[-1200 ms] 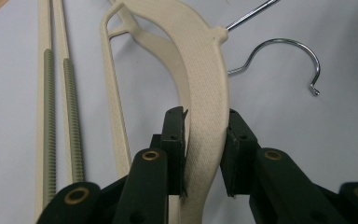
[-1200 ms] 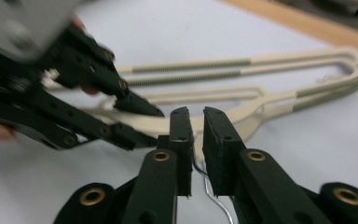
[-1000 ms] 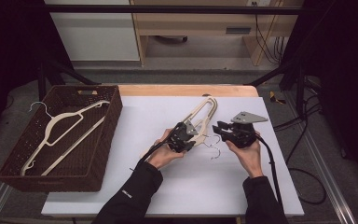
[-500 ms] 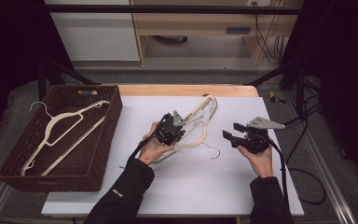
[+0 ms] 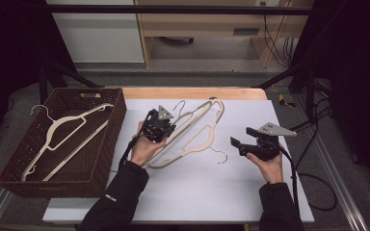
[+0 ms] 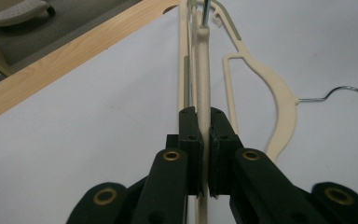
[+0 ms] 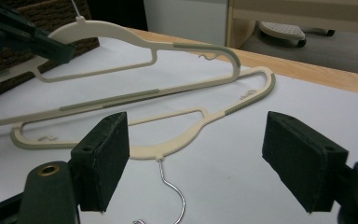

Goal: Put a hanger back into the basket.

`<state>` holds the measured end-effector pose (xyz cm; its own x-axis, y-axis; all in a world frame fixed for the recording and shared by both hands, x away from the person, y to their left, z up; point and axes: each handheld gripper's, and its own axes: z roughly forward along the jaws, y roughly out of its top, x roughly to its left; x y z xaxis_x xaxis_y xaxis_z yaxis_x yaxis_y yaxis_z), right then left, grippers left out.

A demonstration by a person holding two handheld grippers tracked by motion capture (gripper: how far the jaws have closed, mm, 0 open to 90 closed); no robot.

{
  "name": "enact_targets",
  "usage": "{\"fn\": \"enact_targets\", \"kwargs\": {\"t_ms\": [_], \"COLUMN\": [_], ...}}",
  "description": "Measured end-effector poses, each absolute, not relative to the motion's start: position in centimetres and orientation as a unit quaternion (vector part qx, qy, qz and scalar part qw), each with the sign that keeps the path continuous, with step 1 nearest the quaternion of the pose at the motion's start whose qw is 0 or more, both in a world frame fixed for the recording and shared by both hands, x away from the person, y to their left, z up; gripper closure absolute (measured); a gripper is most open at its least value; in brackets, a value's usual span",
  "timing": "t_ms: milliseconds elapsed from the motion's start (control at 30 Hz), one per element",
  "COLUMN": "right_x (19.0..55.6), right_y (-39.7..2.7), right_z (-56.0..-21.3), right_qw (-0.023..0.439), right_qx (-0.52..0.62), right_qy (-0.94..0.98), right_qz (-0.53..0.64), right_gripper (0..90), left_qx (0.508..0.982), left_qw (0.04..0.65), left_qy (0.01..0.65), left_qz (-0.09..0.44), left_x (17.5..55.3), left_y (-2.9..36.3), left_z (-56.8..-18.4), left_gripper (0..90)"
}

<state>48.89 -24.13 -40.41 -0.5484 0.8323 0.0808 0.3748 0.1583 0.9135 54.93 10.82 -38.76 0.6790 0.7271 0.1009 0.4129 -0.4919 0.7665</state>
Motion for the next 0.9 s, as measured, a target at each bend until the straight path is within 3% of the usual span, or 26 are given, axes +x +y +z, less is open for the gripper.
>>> {"fn": "enact_targets", "kwargs": {"t_ms": [900], "right_x": [47.7], "right_y": [-24.5], "right_z": [-39.3], "right_qw": [0.237], "right_qx": [0.412], "right_qy": [0.71], "right_qz": [0.52], "right_gripper": [17.3], "left_qx": [0.814], "left_qw": [0.462], "left_qy": [0.286], "left_qz": [0.204], "left_x": [48.5], "left_y": [18.1], "left_z": [-28.8], "left_gripper": [86.2]}}
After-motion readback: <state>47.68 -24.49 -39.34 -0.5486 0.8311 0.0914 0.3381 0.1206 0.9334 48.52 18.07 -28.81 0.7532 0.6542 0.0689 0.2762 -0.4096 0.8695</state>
